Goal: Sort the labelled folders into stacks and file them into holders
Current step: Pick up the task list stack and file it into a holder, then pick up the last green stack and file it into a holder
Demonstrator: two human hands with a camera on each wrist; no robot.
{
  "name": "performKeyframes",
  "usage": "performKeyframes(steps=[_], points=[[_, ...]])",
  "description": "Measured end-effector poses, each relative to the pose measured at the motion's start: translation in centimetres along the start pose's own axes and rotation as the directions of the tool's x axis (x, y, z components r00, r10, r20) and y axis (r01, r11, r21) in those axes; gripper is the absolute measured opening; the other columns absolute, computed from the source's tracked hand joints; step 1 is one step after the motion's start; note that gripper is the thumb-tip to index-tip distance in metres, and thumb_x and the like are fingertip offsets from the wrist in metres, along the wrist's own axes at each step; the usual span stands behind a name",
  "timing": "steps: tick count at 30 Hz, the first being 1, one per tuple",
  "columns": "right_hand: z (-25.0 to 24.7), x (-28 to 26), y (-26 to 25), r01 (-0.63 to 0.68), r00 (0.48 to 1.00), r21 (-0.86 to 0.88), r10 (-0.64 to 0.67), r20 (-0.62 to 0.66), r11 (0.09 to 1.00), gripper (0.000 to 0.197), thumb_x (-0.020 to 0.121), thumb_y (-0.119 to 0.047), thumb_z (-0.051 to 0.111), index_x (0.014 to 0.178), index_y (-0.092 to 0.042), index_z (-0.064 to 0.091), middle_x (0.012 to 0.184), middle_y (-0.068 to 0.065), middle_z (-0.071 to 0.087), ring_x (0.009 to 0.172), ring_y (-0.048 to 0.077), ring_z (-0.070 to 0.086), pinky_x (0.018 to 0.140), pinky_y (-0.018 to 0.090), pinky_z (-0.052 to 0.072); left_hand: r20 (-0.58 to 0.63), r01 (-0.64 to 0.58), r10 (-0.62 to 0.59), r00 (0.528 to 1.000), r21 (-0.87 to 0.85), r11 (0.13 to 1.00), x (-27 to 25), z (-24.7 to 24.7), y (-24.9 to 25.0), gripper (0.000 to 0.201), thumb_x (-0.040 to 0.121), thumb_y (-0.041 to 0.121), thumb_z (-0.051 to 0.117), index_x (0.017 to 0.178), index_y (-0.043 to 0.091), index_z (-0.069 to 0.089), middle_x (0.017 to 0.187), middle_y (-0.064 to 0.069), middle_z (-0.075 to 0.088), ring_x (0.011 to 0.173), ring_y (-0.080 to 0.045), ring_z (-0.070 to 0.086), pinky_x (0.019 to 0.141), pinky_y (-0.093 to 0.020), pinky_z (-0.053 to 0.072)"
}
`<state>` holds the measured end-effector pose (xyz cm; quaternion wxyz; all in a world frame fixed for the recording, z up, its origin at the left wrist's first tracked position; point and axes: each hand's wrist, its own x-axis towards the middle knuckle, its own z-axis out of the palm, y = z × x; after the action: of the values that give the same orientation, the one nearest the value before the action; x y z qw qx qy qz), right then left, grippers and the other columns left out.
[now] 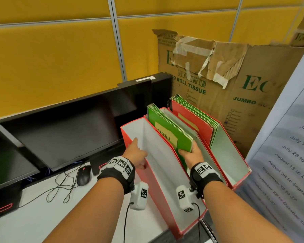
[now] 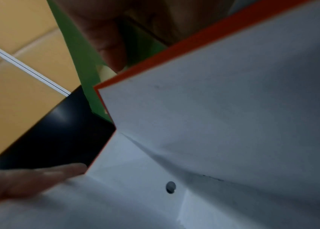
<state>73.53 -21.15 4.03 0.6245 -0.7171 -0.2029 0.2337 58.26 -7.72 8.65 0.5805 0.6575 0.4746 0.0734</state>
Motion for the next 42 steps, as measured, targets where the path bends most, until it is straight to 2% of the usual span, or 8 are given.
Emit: performKeyframes(steps=[3, 9, 14, 19, 27, 32, 36, 42], points=[[0.3, 0.1, -1.3, 0.06, 0.998, 0.058, -0.062, 0.025, 0.997, 0.043, 0.086, -0.001, 0.061, 0.123, -0.023, 0.056, 0.109, -0.003, 0.064, 0.1, 0.013, 0.06, 0.092, 0.03, 0.045, 0.016, 0.031, -0.031, 0.999, -0.012, 0.999, -0.3, 0.1, 0.3, 0.054, 0.091, -0.003, 0.045, 0.131, 0.031, 0.033, 0.088, 0.006, 0.04, 0.101, -0.026, 0.045, 0.084, -0.063, 0.051], [1.4, 0.7, -1.0, 0.11, 0.992, -0.104, -0.116, -0.057, 0.988, 0.016, 0.091, -0.013, 0.059, 0.104, -0.016, 0.067, 0.091, 0.005, 0.068, 0.091, 0.026, 0.063, 0.092, 0.038, 0.05, 0.033, 0.025, -0.022, 0.999, -0.075, 0.997, -0.8, 0.0, 0.4, 0.068, 0.091, -0.003, 0.045, 0.144, 0.032, 0.022, 0.12, -0.007, 0.047, 0.102, -0.025, 0.045, 0.088, -0.06, 0.051], [2.0, 0.7, 0.0, 0.125, 0.992, -0.175, -0.126, 0.004, 0.977, 0.021, 0.09, -0.02, 0.059, 0.109, -0.022, 0.067, 0.086, -0.001, 0.066, 0.084, 0.021, 0.062, 0.08, 0.027, 0.048, 0.026, 0.018, -0.017, 1.0, -0.047, 0.999, -0.7, -0.2, 0.1, 0.079, 0.087, 0.001, 0.051, 0.15, 0.033, 0.015, 0.145, -0.01, 0.033, 0.128, -0.029, 0.042, 0.096, -0.057, 0.047], [1.9, 0.7, 0.2, 0.122, 0.992, -0.165, -0.115, 0.052, 0.979, 0.029, 0.09, -0.022, 0.06, 0.119, -0.026, 0.062, 0.096, -0.004, 0.068, 0.09, 0.015, 0.062, 0.086, 0.027, 0.047, 0.022, 0.002, -0.001, 1.0, -0.072, 0.997, -0.8, -0.2, 0.1, 0.072, 0.09, -0.002, 0.049, 0.148, 0.029, 0.02, 0.127, -0.007, 0.038, 0.114, -0.029, 0.045, 0.09, -0.061, 0.049], [1.9, -0.5, -0.5, 0.145, 0.987, -0.207, -0.126, 0.1, 0.968, 0.033, 0.092, -0.018, 0.057, 0.124, -0.024, 0.058, 0.101, -0.002, 0.064, 0.095, 0.016, 0.058, 0.083, 0.025, 0.044, 0.023, 0.037, -0.035, 0.999, -0.089, 0.995, -1.1, -0.4, 0.0, 0.082, 0.091, -0.001, 0.051, 0.151, 0.036, 0.009, 0.156, -0.009, 0.02, 0.139, -0.034, 0.033, 0.089, -0.063, 0.048], [1.3, -1.6, -2.0, 0.21, 0.972, -0.092, -0.197, 0.129, 0.973, 0.06, 0.088, -0.008, 0.061, 0.139, -0.031, 0.041, 0.131, -0.011, 0.05, 0.121, 0.004, 0.045, 0.102, 0.024, 0.035, 0.021, 0.005, -0.002, 1.0, -0.134, 0.991, -0.6, -0.6, -0.6, 0.072, 0.093, -0.001, 0.049, 0.15, 0.032, 0.019, 0.101, -0.001, 0.046, 0.093, -0.023, 0.052, 0.09, -0.051, 0.049], [1.3, -1.9, -3.7, 0.317, 0.945, -0.119, -0.302, 0.126, 0.941, 0.065, 0.085, -0.01, 0.064, 0.141, -0.029, 0.036, 0.136, -0.008, 0.046, 0.126, 0.004, 0.041, 0.102, 0.024, 0.031, 0.009, -0.021, 0.022, 1.0, -0.098, 0.995, -1.1, -0.8, -0.6, 0.075, 0.093, 0.007, 0.055, 0.15, 0.036, 0.016, 0.146, -0.011, 0.034, 0.121, -0.033, 0.048, 0.095, -0.054, 0.049], [1.4, -1.5, -6.3, 0.528, 0.829, -0.398, -0.557, 0.051, 0.75, 0.048, 0.081, -0.023, 0.065, 0.127, -0.028, 0.053, 0.127, -0.005, 0.051, 0.124, 0.017, 0.044, 0.105, 0.044, 0.036, -0.045, -0.099, 0.096, 0.994, -0.052, 0.994, -1.1, -1.1, -1.5, 0.072, 0.092, 0.023, 0.062, 0.15, 0.034, 0.021, 0.157, -0.007, 0.021, 0.134, -0.034, 0.04, 0.094, -0.051, 0.051]])
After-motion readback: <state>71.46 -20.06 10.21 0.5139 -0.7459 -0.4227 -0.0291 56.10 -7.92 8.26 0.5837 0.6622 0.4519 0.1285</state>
